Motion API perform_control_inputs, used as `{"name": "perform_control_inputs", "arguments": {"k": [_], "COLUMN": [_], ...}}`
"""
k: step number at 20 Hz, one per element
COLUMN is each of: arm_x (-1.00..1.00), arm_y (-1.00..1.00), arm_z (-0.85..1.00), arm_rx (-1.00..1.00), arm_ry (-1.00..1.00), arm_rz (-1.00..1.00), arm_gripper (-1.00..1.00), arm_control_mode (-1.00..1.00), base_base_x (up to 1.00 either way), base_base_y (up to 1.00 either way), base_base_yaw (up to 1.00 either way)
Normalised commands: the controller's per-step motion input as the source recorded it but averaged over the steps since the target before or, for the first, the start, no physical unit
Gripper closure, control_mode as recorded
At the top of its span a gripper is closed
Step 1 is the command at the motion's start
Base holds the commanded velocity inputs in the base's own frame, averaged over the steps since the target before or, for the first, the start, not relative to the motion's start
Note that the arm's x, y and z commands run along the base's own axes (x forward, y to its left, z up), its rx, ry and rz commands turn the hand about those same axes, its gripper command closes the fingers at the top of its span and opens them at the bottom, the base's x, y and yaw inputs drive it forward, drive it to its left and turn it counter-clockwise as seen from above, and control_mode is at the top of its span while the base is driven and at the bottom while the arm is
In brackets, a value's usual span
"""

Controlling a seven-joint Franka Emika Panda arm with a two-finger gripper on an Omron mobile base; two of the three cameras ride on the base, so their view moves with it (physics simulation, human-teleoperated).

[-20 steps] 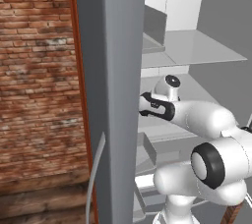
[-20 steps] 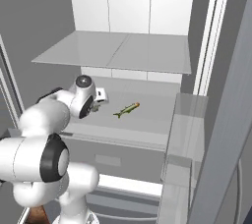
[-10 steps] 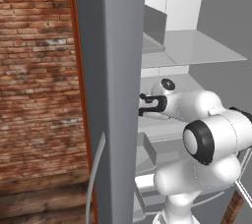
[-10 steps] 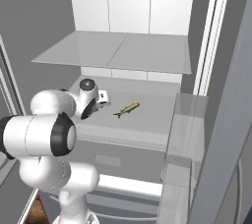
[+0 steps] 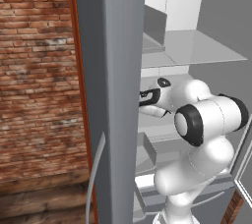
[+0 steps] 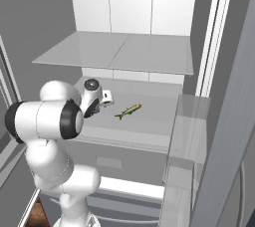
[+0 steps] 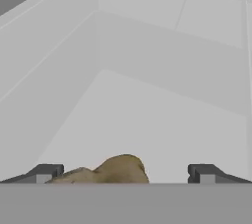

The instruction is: Retrieve the bottle and the shaker from the cabinet and place them next to the mixing bowl on the counter. Then add garlic from the fridge to the mixing bowl.

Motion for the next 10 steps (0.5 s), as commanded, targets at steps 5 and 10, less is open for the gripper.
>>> {"name": "perform_control_inputs", "arguments": {"k": [5,10], "arm_x": [0.26,0.1], "arm_y": [0.0,-0.02], "arm_z": [-0.14,-0.21], "arm_rx": [0.0,0.0], "arm_ry": [0.0,0.0], "arm_rz": [0.0,0.0], "arm_gripper": [-1.0,-1.0], "arm_control_mode": [-1.0,-1.0], "base_base_x": [0.0,0.0], "base_base_y": [0.0,0.0], "base_base_yaw": [0.0,0.0]}}
